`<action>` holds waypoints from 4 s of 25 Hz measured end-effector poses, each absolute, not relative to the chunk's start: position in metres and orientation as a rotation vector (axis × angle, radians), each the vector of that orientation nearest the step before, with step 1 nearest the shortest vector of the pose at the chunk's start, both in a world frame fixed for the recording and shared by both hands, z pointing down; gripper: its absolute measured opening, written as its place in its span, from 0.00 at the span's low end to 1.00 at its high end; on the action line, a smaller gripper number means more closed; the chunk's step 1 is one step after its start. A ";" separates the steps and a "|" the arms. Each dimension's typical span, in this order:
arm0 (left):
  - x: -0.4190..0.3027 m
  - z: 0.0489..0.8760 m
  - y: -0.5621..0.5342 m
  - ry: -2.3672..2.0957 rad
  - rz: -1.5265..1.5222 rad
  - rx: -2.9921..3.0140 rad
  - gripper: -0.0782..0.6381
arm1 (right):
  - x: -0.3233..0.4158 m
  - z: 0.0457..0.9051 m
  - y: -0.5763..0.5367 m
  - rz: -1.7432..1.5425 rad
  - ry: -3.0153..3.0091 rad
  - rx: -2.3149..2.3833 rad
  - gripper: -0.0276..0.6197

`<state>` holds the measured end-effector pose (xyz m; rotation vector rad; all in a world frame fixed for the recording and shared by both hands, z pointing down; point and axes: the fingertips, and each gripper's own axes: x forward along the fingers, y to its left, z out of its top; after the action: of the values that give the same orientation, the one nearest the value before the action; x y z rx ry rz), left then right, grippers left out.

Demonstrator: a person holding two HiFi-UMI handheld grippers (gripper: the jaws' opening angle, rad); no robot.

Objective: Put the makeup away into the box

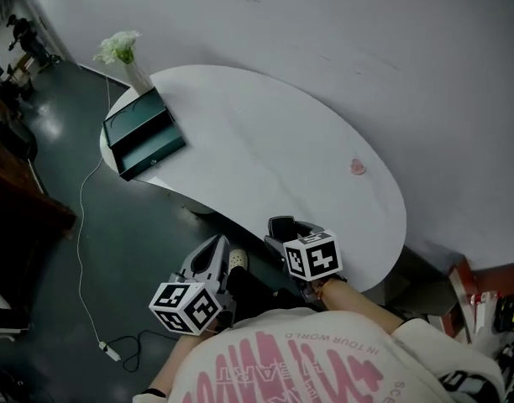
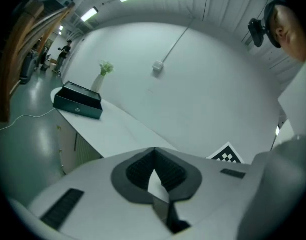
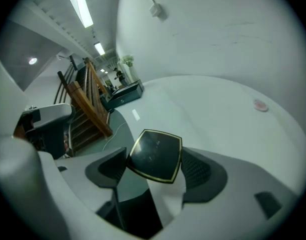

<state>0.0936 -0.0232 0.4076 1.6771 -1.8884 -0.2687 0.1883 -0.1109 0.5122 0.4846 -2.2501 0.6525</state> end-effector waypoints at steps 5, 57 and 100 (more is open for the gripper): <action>0.047 0.400 0.003 -1.987 -0.316 1.596 0.11 | 0.125 0.500 -0.087 0.620 -2.291 0.328 0.58; -0.363 0.397 0.111 -2.254 -0.503 1.262 0.11 | -0.291 0.461 -0.131 0.251 -2.289 0.004 0.58; -0.436 0.416 0.135 -2.326 -0.561 1.057 0.11 | -0.360 0.562 -0.077 -0.173 -1.878 -0.376 0.58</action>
<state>-0.4358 0.1346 0.4159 1.0565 -2.3261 -0.5614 -0.3599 -0.0766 0.5621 -0.3756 -1.8782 -0.1732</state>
